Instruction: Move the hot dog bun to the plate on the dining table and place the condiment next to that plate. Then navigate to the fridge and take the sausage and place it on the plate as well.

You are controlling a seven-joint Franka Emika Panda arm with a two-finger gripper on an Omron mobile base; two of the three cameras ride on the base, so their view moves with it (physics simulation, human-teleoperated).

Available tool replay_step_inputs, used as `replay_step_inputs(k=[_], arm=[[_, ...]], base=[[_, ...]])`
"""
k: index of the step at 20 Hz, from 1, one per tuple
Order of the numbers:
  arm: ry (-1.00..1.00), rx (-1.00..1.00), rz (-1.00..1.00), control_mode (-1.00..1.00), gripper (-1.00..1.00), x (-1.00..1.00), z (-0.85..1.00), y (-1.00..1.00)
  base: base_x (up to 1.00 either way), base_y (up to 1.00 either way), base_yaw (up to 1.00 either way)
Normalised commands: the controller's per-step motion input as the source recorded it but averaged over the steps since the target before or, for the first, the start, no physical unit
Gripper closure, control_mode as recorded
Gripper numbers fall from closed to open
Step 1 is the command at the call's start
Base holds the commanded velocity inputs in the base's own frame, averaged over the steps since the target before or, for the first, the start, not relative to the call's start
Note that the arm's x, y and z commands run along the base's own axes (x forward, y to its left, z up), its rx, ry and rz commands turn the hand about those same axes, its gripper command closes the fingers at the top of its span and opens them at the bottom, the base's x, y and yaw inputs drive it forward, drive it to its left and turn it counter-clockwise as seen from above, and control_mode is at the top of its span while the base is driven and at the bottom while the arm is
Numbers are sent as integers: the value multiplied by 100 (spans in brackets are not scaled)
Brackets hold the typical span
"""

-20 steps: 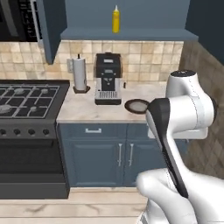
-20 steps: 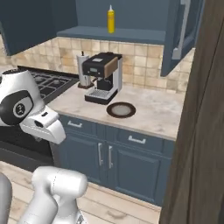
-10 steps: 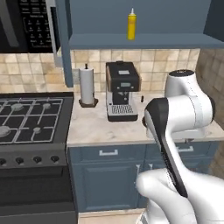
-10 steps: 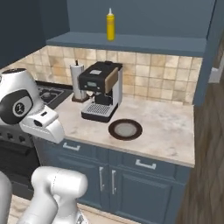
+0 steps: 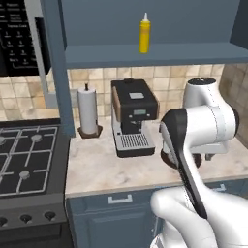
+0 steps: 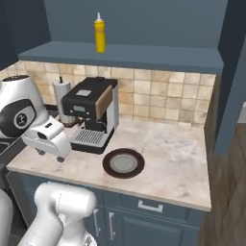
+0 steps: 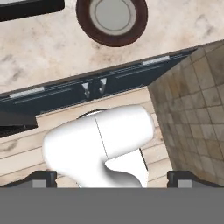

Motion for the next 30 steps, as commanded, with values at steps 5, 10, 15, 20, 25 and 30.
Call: replay_step_inputs(k=[5,10,15,20,25,30], arm=[[0,0,0,100,-100,0,0,0],[-1,0,2,-100,-100,13,4,2],[-32,0,17,-100,-100,33,72,11],[-42,0,13,-100,-100,20,97,8],[-39,0,14,-100,-100,43,65,9],[-39,0,6,-100,-100,53,42,11]], base=[[66,21,-8],[52,9,0],[0,0,0],[0,0,0],[0,0,0],[0,0,0]])
